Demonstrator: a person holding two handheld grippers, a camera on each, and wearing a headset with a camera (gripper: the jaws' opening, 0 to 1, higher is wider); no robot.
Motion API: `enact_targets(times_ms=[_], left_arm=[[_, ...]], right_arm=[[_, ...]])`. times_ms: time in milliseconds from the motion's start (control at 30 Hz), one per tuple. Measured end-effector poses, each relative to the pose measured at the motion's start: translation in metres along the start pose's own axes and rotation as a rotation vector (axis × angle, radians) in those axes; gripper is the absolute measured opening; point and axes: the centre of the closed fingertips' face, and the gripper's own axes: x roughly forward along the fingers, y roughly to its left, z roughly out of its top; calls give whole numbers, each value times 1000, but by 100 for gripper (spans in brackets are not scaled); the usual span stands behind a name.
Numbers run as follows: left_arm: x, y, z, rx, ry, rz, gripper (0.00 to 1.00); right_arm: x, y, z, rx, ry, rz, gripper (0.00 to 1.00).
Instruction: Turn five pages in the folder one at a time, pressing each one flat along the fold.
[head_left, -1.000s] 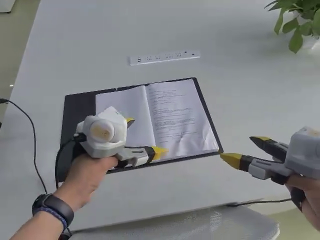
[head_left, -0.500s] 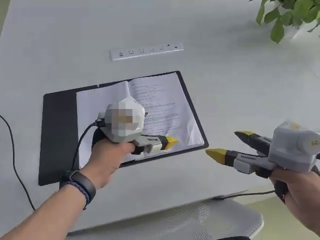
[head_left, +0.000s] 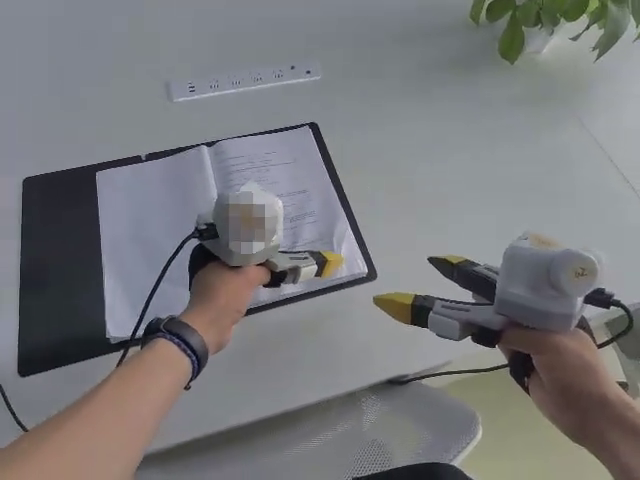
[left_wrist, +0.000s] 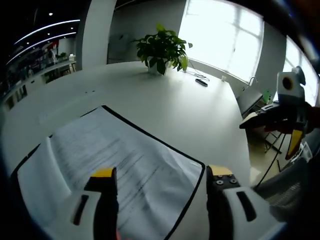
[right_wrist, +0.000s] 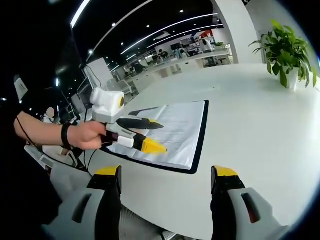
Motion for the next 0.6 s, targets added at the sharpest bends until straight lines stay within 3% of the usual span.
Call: enact_targets(times_ms=[200, 267, 433, 600], left_arm=[[19, 0, -12, 11, 38, 47, 74], [21, 7, -13, 62, 41, 108, 73], [34, 1, -18, 81, 54, 106, 74], [36, -1, -22, 130, 65, 125, 75]], right_arm=[[-2, -1, -1, 14, -2, 6, 72], [-2, -2, -2, 19, 0, 6, 71], [-3, -5, -5, 28, 2, 8, 70], [-3, -8, -8, 34, 8, 13, 69]])
